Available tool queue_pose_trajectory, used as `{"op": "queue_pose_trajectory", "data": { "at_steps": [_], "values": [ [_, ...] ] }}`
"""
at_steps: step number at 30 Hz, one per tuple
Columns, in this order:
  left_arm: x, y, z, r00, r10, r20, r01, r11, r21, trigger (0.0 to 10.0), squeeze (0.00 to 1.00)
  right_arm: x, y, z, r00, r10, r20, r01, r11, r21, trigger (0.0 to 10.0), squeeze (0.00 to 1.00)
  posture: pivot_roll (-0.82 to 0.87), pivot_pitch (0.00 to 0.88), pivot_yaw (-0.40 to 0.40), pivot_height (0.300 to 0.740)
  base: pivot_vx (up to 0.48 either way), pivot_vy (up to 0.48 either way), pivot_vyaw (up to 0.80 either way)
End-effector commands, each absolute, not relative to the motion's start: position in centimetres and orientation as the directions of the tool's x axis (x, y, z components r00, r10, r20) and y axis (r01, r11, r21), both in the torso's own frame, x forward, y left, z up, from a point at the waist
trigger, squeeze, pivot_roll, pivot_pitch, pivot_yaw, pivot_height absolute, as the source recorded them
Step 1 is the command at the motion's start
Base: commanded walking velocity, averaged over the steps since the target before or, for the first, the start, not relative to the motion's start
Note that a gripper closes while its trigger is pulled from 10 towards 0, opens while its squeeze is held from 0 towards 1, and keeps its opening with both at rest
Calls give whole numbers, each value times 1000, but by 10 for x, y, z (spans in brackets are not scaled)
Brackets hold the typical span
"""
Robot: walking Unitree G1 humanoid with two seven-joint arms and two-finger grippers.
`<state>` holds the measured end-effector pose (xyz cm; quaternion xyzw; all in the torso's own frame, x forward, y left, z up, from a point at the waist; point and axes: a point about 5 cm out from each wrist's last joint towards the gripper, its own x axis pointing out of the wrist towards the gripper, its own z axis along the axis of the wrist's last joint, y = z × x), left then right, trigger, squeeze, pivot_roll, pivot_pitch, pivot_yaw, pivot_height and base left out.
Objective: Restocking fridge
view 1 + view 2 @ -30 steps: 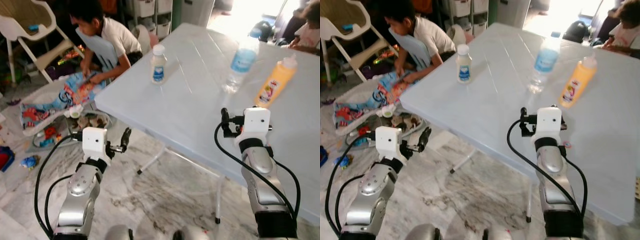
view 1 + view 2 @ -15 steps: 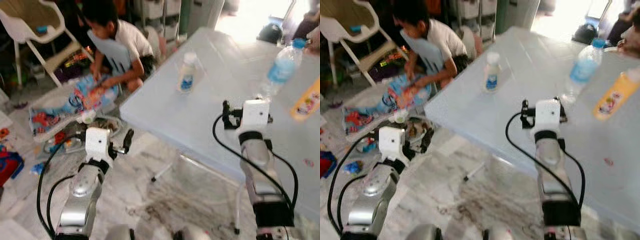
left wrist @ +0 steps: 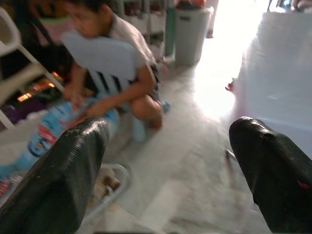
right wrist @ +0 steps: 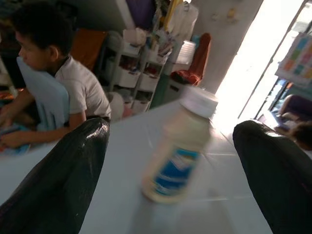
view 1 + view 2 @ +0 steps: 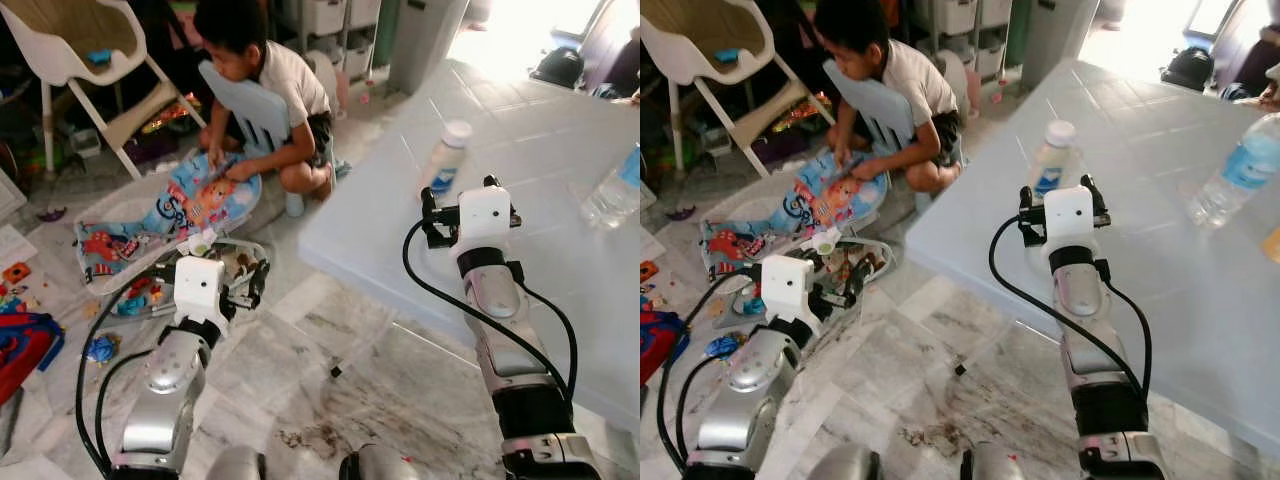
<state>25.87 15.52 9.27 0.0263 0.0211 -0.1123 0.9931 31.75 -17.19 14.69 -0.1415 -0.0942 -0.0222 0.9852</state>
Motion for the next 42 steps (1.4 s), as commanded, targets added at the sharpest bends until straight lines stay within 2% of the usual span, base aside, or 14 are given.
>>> {"op": "queue_pose_trajectory", "data": {
  "at_steps": [1,8,14,18,25,31,37,42],
  "values": [
    [256,159,91,977,-204,-54,207,977,57,10000,0,318,-171,150,977,-24,210,82,958,-274,10000,0,49,90,-42,740,0,0,0],
    [257,156,92,975,-217,-50,220,974,49,10000,0,319,-177,152,973,-68,220,125,958,-258,10000,0,44,88,-42,740,0,0,0],
    [258,154,94,971,-234,-45,236,971,41,10000,0,322,-181,155,969,-104,224,162,952,-258,10000,0,46,106,-39,740,0,0,-670],
    [257,155,95,970,-241,-39,242,969,38,10000,0,324,-182,156,968,-108,225,168,950,-264,10000,0,46,112,-38,740,0,0,-800],
    [255,157,95,971,-236,-35,237,971,32,10000,0,331,-181,160,968,-87,234,149,953,-263,10000,0,52,130,-33,740,0,0,0],
    [254,163,98,972,-234,-32,235,971,38,10000,0,344,-179,168,971,-33,237,96,961,-259,10000,0,75,146,-29,740,338,0,0],
    [252,170,98,975,-218,-35,219,975,41,10000,0,343,-182,166,970,-27,240,99,952,-291,10000,0,80,142,-27,740,390,0,133],
    [251,169,98,976,-215,-37,216,976,38,10000,0,340,-178,162,970,-22,241,86,963,-254,10000,0,79,137,-26,740,395,0,525]
  ]
}}
